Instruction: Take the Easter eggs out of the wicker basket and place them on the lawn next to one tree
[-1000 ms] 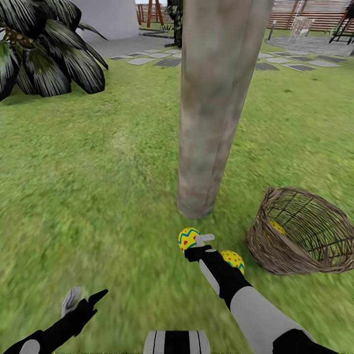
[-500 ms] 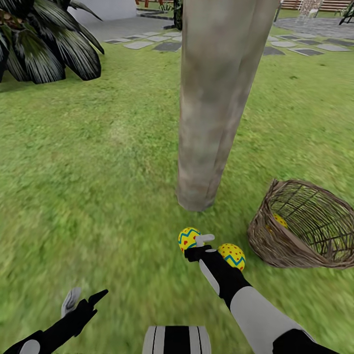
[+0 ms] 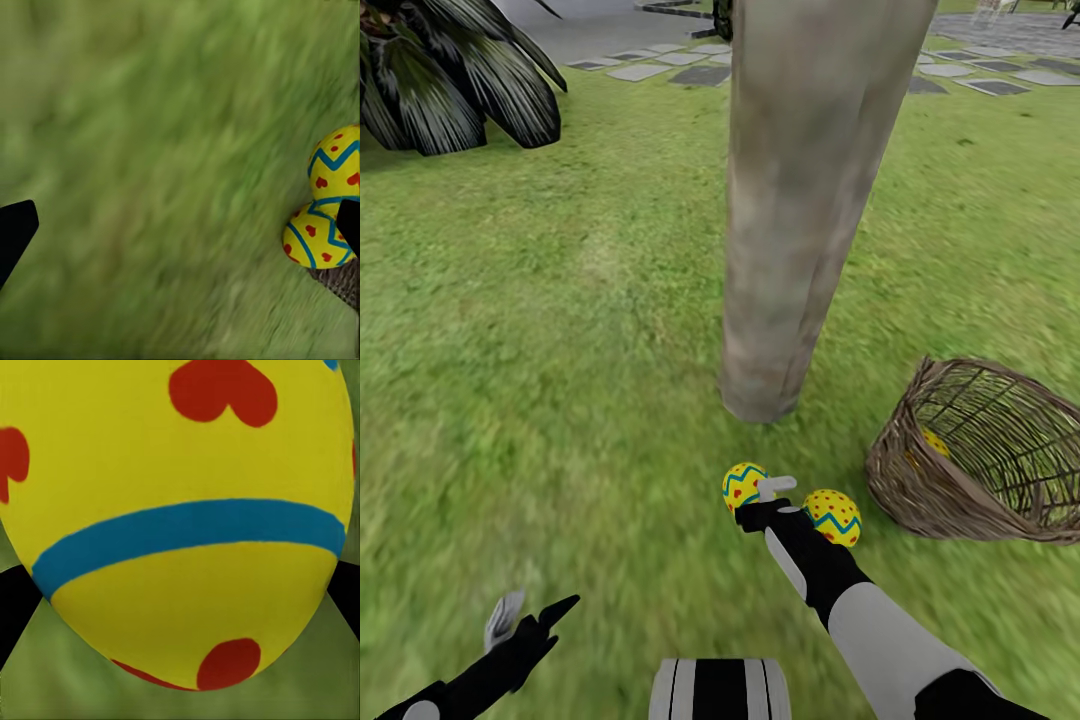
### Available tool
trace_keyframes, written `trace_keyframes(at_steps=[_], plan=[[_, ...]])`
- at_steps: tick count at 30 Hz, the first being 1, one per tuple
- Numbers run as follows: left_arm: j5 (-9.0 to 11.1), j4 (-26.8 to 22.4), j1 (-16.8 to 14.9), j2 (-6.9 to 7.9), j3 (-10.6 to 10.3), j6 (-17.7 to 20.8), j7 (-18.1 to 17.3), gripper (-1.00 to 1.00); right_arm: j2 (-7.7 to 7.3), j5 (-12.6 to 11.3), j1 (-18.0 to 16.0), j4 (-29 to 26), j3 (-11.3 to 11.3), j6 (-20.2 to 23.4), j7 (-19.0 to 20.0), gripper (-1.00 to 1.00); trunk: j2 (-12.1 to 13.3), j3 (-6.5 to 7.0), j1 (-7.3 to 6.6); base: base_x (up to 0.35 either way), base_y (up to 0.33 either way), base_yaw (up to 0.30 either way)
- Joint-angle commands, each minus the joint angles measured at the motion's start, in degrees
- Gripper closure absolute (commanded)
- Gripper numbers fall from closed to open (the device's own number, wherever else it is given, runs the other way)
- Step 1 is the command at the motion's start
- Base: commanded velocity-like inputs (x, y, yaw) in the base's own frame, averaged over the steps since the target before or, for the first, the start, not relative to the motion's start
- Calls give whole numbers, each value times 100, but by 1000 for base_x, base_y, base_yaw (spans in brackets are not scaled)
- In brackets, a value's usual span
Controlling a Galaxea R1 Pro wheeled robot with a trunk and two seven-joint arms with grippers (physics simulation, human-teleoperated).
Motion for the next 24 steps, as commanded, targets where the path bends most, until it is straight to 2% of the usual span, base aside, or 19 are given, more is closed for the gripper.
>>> trace_keyframes(at_steps=[1, 9, 19, 24], plan=[[20, 47, 8, -2, 12, 23, -63, -100, -5, -60, -3, -11, 35, 24, -53, 100, -1, -3, 0, 162, 124, 0], [39, 179, 28, -7, 23, -10, -151, -100, -5, -60, -3, -16, 35, 24, -53, 100, -1, -3, 0, 207, 182, 0], [40, 402, 29, 41, 45, -10, -154, -100, -5, -60, -3, -16, 35, 24, -53, 100, -1, -3, 0, 72, 15, 0], [73, 363, 29, 58, 81, 34, -177, -100, -5, -60, -3, -16, 35, 24, -53, 100, -3, -26, 3, 23, 0, 0]])
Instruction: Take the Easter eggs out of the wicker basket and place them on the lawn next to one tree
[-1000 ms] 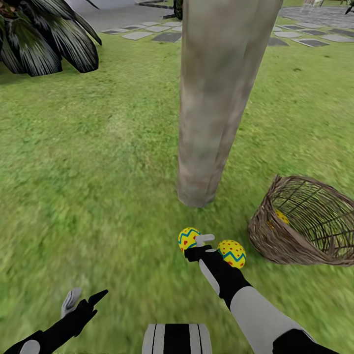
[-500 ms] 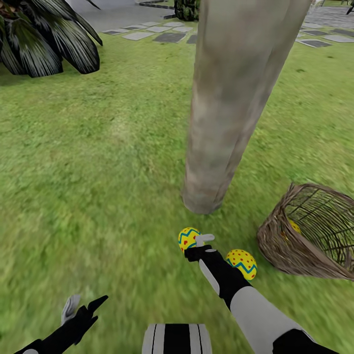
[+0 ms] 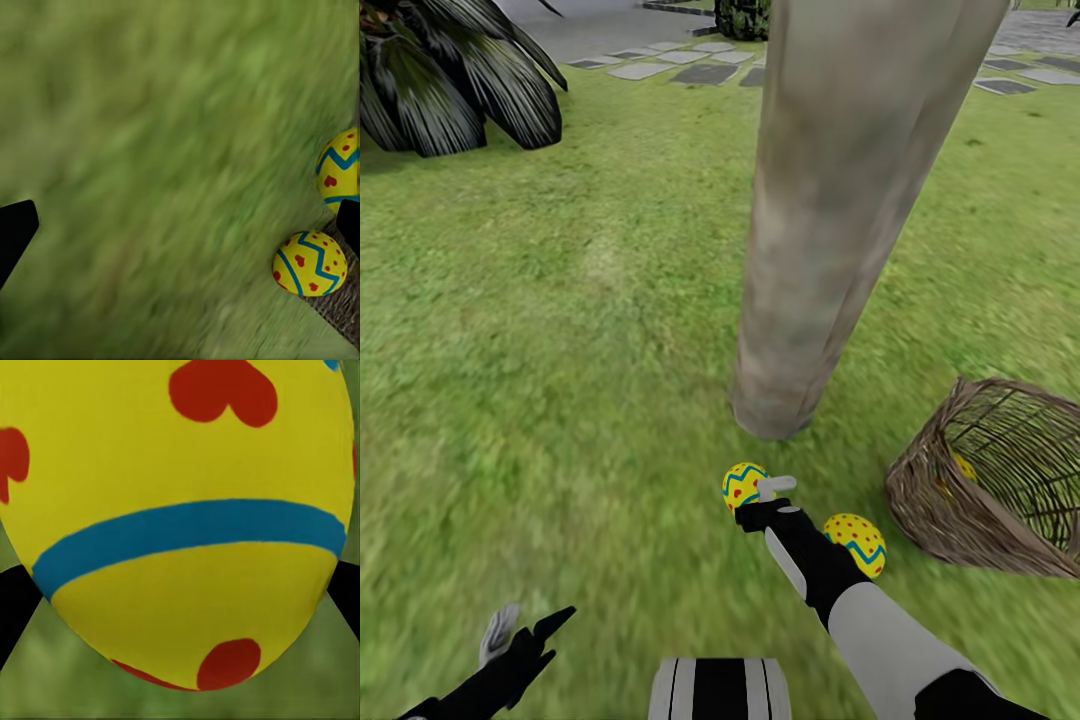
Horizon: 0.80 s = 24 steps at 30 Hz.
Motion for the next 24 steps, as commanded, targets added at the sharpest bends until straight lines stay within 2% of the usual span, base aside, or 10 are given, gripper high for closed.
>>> trace_keyframes(at_steps=[1, 5, 10, 13, 15, 19, 24], plan=[[18, -27, -3, -1, 18, 63, -11, -100, -5, -60, -3, -9, 36, 23, -53, 100, -3, -26, 1, 4, 0, 0], [20, -50, -3, 0, 20, 91, -13, -100, -5, -60, -3, -12, 36, 23, -53, 100, -8, -115, 12, 1, 0, 0], [21, -54, -4, 3, 21, 89, -41, -100, -5, -60, -3, -17, 36, 23, -53, 100, -8, -115, 12, 0, 0, 0], [21, -54, -7, 6, 24, 93, -110, -100, -5, -60, -3, -17, 36, 19, -53, 100, -12, -181, 19, 0, 0, 0], [22, -53, -7, 9, 25, 92, -143, -100, -5, -60, -3, -17, 36, 16, -53, 100, -12, -181, 19, 0, 0, 0], [-17, 29, -4, 24, 21, 61, -459, -100, -5, -60, -3, -31, 36, 15, -53, 100, -12, -181, 19, 37, 0, 0], [-53, 261, -3, 29, 31, 15, -524, -100, -5, -58, -3, -35, 36, 15, -53, 100, -12, -181, 19, 160, 0, 0]])
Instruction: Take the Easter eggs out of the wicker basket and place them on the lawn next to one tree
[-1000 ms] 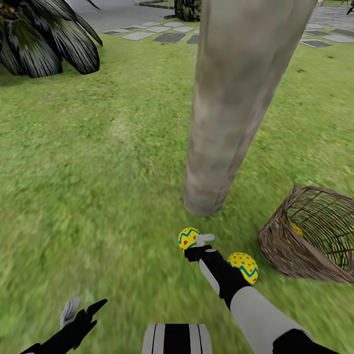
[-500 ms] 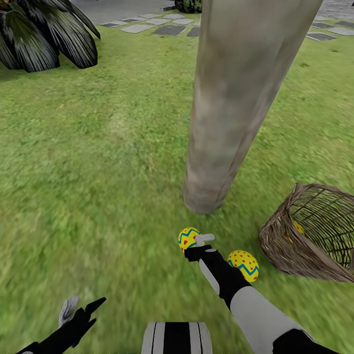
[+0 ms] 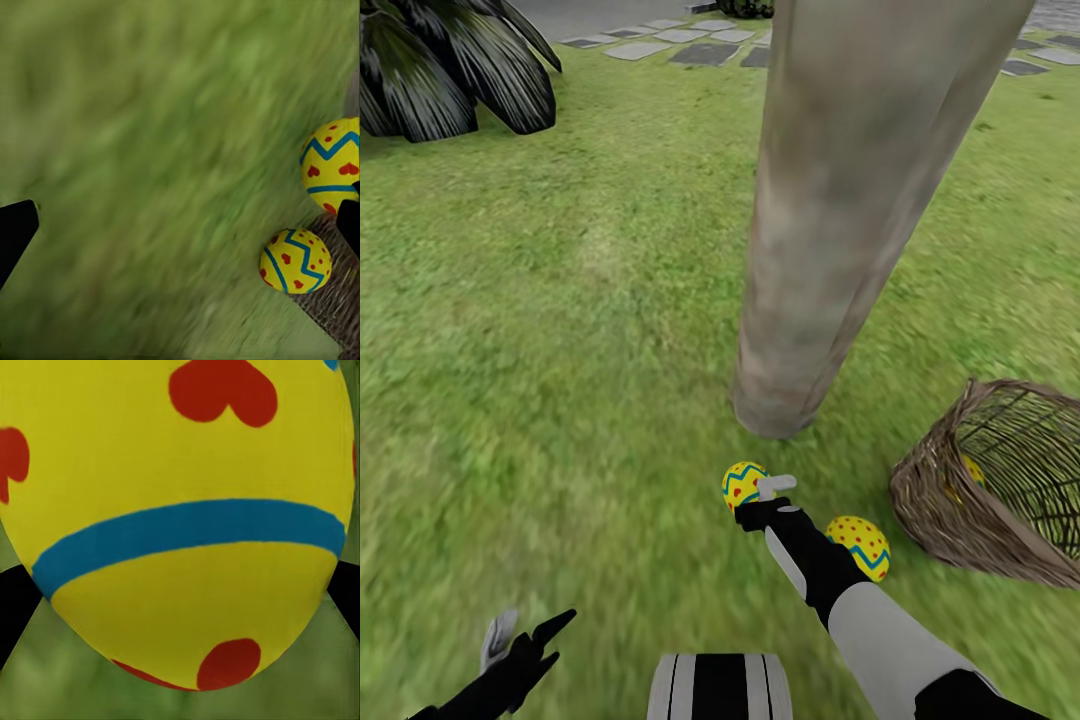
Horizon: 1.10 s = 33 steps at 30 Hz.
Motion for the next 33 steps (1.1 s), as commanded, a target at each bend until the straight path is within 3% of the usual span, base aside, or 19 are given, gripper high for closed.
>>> trace_keyframes(at_steps=[1, 4, 8, 12, 17, 22, 25, 28, 33], plan=[[31, 86, -3, 5, 35, 46, -21, -100, -5, -60, -3, -9, 36, 23, -53, 100, -1, -3, 0, 49, 0, 0], [72, 166, -3, 25, 237, 90, -61, -100, -5, -61, -3, -9, 36, 23, -53, 100, -1, -3, 0, 22, 0, 0], [91, 165, -3, 27, 318, 137, -98, -100, -5, -62, -3, -9, 36, 23, -53, 100, -5, -70, 8, 5, 0, 0], [86, 163, -10, 27, 327, 273, -100, -100, -5, -62, -3, -16, 36, 23, -53, 100, -11, -158, 18, 0, 0, 0], [86, 163, -11, 27, 315, 287, -112, -100, -5, -62, -3, -23, 36, 23, -53, 100, -11, -158, 18, 0, 0, 0], [86, 163, -12, 27, 312, 301, -114, -100, -5, -62, -3, -26, 36, 23, -53, 100, -17, -269, 31, 0, 0, 0], [91, 156, -12, 27, 307, 298, -126, -100, -5, -60, -3, -26, 36, 23, -53, 100, -17, -269, 31, 0, 0, 0], [85, 123, -12, 27, 288, 278, -285, -100, -5, -61, -3, -26, 36, 23, -53, 100, -17, -269, 31, 0, 0, 0], [52, 110, -12, 27, 310, 268, -460, -100, -5, -62, -3, -26, 36, 23, -53, 100, -24, -380, 44, 0, 0, 0]])
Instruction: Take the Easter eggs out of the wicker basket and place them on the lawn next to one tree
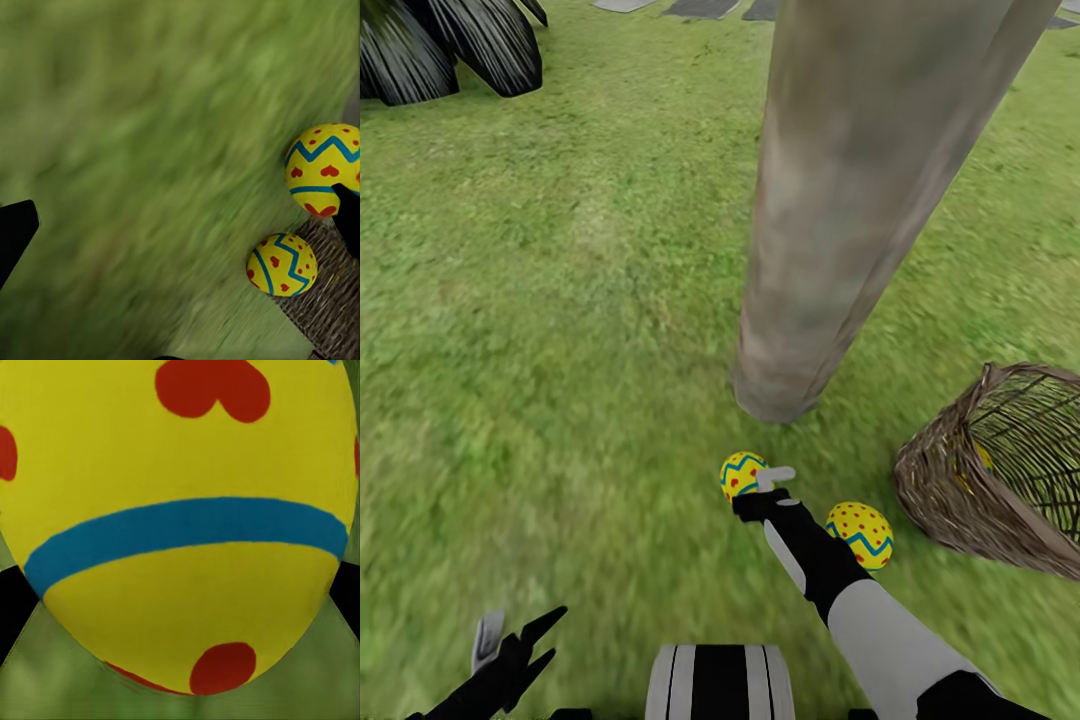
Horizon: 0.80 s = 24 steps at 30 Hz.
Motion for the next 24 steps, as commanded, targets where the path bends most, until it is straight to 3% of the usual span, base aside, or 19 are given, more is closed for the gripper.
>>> trace_keyframes(at_steps=[1, 10, 11, 24], plan=[[4, 1, -3, -1, 12, 31, -18, -100, -7, -79, 0, 265, 30, 22, -54, 100, -1, -4, 1, 0, 0, 0], [-17, 31, -3, -1, -21, 12, -21, -100, -7, -78, 0, 260, 30, 22, -54, 100, -1, -4, 1, 0, 0, 0], [-18, 33, -3, -1, -23, 11, -22, -100, -7, -75, 0, 257, 30, 22, -54, -100, -1, -4, 1, 0, 0, 0], [9, 68, -3, -1, 9, 0, -21, -100, -7, -61, 6, 243, 32, 27, -60, -100, -1, -4, 1, 0, 0, -8]])
